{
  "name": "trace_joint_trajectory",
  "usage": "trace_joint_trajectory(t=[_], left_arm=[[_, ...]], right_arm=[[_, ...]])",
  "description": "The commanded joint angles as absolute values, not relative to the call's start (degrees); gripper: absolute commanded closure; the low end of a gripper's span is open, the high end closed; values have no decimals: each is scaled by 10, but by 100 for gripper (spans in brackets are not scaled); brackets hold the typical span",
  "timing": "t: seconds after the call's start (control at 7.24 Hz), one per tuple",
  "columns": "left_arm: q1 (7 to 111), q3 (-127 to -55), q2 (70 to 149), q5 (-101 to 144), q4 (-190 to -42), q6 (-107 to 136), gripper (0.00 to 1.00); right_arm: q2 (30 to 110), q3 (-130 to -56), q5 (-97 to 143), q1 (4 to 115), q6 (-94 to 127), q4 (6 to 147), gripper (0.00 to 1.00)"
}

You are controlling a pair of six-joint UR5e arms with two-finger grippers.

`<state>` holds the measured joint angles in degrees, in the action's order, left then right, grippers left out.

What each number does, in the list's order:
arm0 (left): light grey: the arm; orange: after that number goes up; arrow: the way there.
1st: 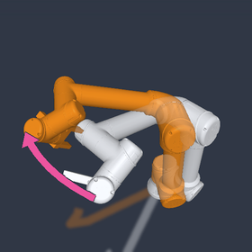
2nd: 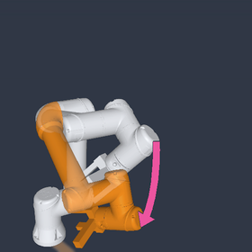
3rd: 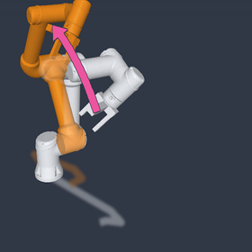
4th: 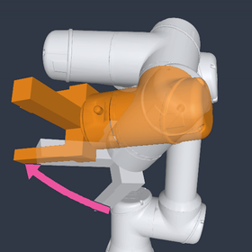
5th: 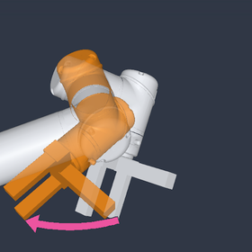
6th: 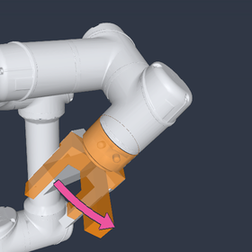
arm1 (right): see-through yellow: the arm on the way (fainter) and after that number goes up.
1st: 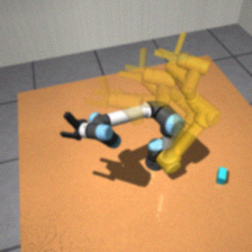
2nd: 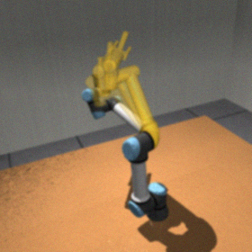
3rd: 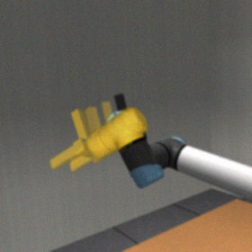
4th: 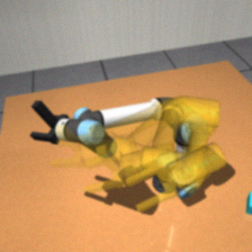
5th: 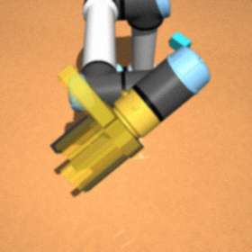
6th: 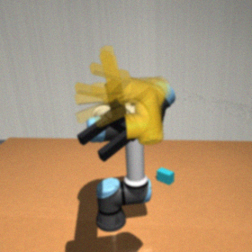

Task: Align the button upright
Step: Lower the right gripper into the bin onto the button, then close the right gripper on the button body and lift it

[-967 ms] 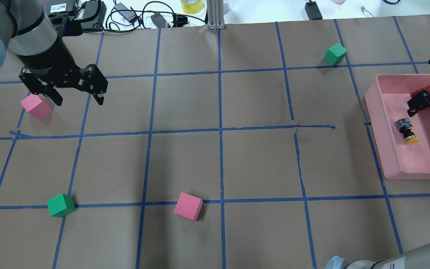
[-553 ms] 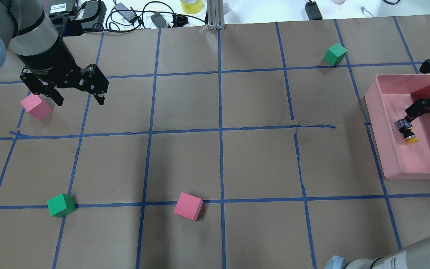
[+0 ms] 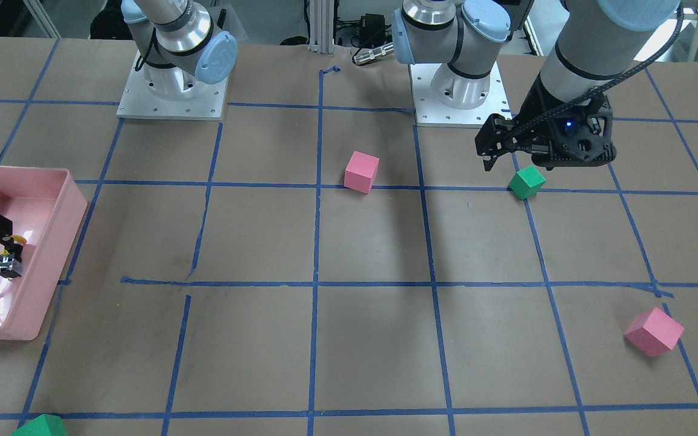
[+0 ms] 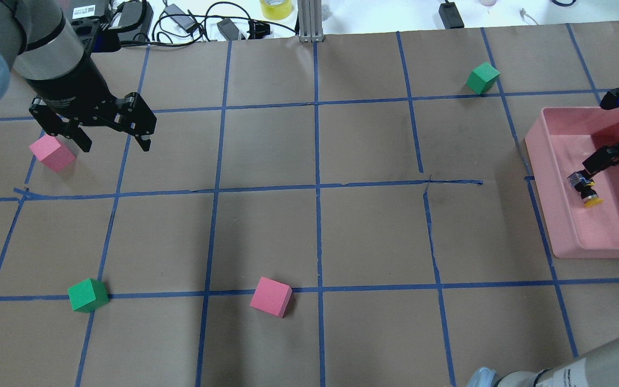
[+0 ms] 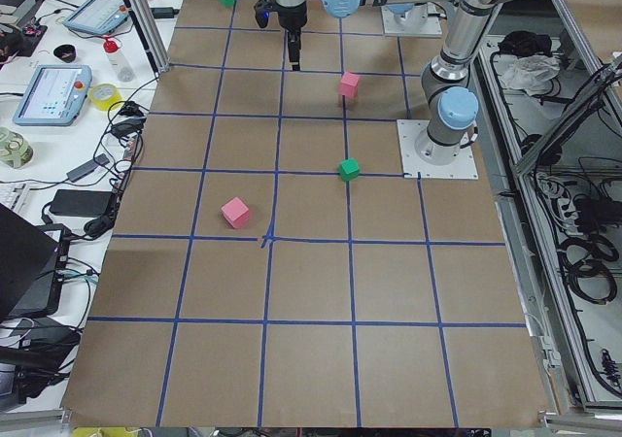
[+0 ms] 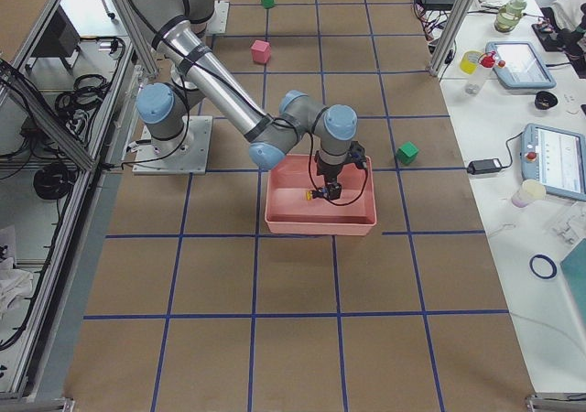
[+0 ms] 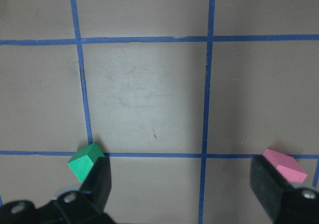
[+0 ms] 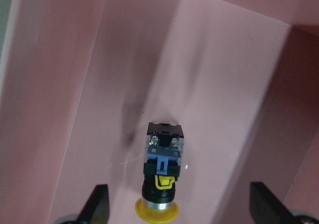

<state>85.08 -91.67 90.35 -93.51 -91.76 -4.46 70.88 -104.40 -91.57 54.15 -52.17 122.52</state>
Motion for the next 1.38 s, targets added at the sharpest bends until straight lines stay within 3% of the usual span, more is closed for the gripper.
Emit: trace_joint_trajectory(t=[0.0, 0.41, 1.11, 1.24], left_arm=[[851, -917, 904, -935, -918, -46, 0], [851, -917, 904, -935, -918, -47, 0], [851, -917, 904, -934, -917, -47, 0], [851, -918, 904, -934, -917, -47, 0]], right_arm=[[697, -1042, -916, 541, -522, 1229, 0], [647, -1042, -911, 541, -519, 1283, 0], [647, -1055, -911, 541, -520, 1282, 0], [647, -1055, -911, 541, -520, 1281, 20]])
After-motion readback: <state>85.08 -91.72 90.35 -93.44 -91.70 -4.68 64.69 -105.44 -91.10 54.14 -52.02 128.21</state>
